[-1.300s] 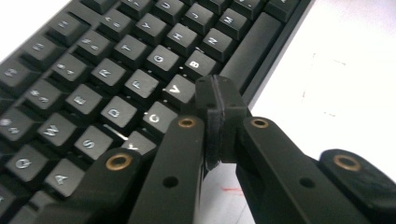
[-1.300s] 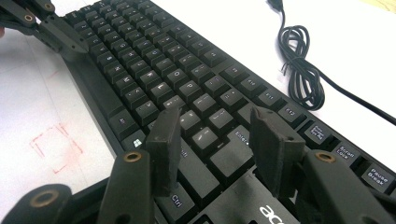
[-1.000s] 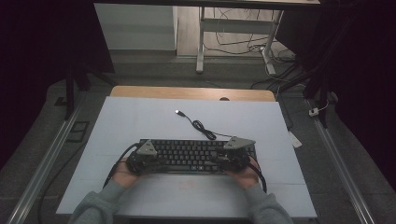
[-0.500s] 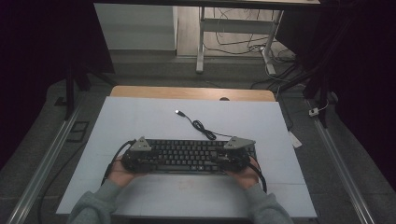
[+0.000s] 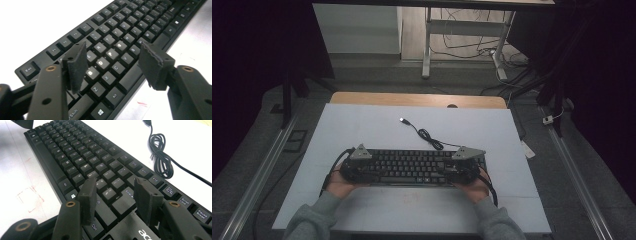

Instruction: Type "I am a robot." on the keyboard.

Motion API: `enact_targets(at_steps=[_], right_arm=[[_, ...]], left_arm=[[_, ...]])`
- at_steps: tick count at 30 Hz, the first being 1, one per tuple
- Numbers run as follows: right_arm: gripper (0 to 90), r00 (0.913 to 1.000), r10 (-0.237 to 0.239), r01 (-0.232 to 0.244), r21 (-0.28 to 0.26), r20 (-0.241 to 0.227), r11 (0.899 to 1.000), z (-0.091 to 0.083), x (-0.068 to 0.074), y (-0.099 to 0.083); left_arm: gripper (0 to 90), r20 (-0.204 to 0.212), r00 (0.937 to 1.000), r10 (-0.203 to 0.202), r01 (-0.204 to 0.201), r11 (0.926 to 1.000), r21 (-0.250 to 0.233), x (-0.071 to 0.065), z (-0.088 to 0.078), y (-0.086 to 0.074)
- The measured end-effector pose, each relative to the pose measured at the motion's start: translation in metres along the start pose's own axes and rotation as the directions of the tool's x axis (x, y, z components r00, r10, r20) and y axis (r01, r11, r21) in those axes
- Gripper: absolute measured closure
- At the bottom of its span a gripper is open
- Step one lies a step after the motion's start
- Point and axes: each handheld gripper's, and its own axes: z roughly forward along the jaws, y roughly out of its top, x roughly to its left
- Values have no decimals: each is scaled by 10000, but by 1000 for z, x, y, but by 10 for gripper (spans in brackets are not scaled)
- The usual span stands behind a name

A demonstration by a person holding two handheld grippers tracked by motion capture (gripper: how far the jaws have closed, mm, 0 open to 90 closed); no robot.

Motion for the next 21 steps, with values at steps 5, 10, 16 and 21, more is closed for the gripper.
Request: enact_targets(at_steps=[5,10,16,21], right_arm=[[536,10000,2,-2,54,11,10000,0,-1,0],[536,10000,26,-26,52,-14,10000,1,-1,-1],[532,10000,1,-2,143,78,9999,1,-1,-1],[533,10000,-2,1,147,64,9999,1,0,-1]], left_arm=[[366,-106,9997,-221,221,9998,-17,6,0,0],[356,-291,9978,-594,595,9982,25,15,3,-2],[388,-514,9946,-902,894,9958,-185,23,2,-4],[419,-663,9925,-1022,1008,9946,-250,26,0,-5]])
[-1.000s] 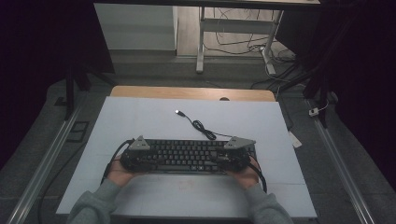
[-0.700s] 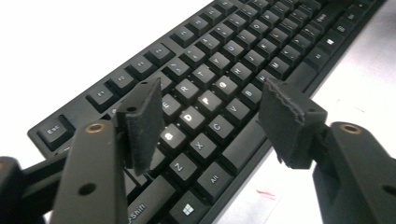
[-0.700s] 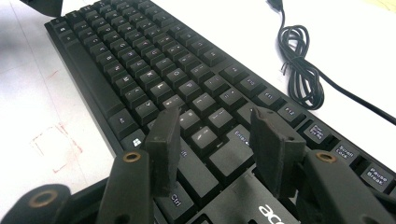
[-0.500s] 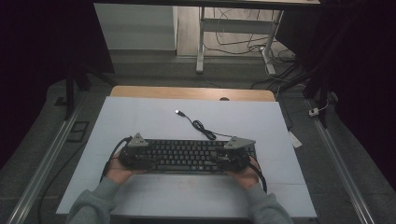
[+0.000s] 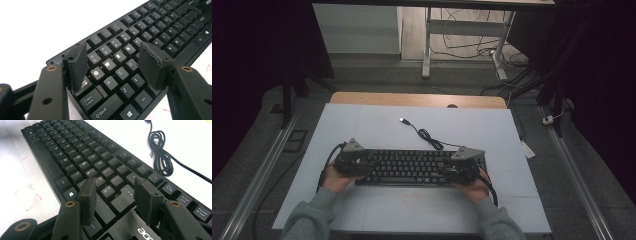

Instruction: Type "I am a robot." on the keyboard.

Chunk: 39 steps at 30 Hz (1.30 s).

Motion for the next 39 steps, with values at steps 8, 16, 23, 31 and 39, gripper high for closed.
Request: enact_targets(at_steps=[8,16,23,31,39], right_arm=[[532,10000,-16,16,36,41,10000,0,-1,0],[532,10000,21,-21,17,58,10000,0,-1,-1],[532,10000,-4,4,28,62,10000,0,-1,-1],[532,10000,-20,20,44,34,10000,1,-1,-1],[532,10000,-63,63,81,39,9999,1,0,-1]], left_arm=[[595,115,9999,93,-95,9998,178,3,2,-2],[889,271,9991,332,-343,9986,413,5,-3,-7],[890,301,9985,449,-472,9955,816,4,3,-10],[890,235,9982,544,-565,9934,1003,2,8,-11],[890,159,9979,633,-647,9910,1175,1,12,-12]])
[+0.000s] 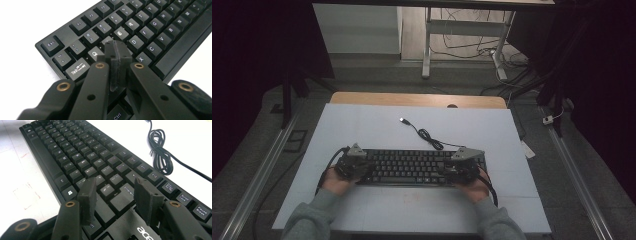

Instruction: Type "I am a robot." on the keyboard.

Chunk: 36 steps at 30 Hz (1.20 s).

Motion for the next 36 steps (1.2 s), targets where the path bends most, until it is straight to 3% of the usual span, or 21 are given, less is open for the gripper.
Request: enact_targets(at_steps=[10,17,24,29,36], right_arm=[[532,10000,-8,8,32,32,10000,0,0,0],[532,10000,-1,1,24,-3,10000,1,1,0],[532,10000,-7,7,37,11,10000,0,0,0],[532,10000,-10,10,28,-13,10000,0,0,0],[531,10000,18,-18,-29,-20,10000,0,0,0]], left_arm=[[890,-93,9999,106,-105,9999,62,-2,2,1],[890,-456,9984,331,-323,9993,194,-6,5,1],[875,-94,9999,46,-51,9988,-484,-3,-7,2],[745,159,9997,-160,175,9949,-997,-2,-16,3],[446,-152,9981,-595,569,9893,-1346,-3,-23,5]])
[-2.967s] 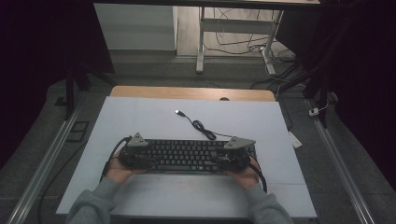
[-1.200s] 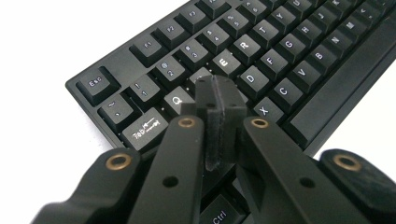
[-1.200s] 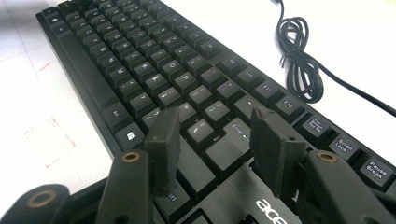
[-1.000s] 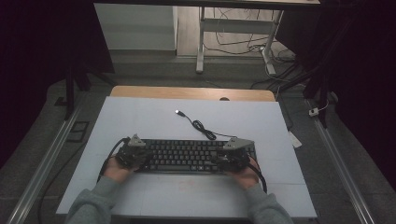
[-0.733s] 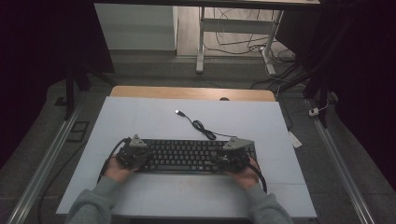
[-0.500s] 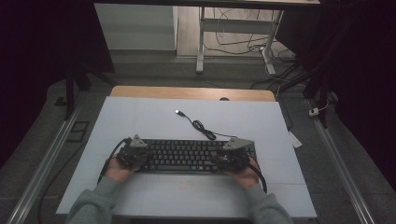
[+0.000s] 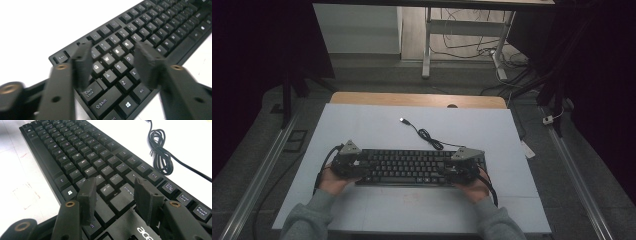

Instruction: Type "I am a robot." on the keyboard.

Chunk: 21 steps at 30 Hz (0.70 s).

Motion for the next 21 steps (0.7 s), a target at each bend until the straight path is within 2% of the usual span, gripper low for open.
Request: enact_targets(at_steps=[8,14,21], right_arm=[[524,10000,37,-38,-70,-17,10000,-1,0,0],[515,10000,55,-55,-110,-46,9999,-2,0,1],[485,9998,110,-117,-393,-179,9992,-3,2,3]], left_arm=[[361,94,9998,-181,181,9998,39,2,0,0],[349,74,9998,-208,207,9997,85,2,1,0],[345,91,9998,-192,189,9996,226,2,3,0]])
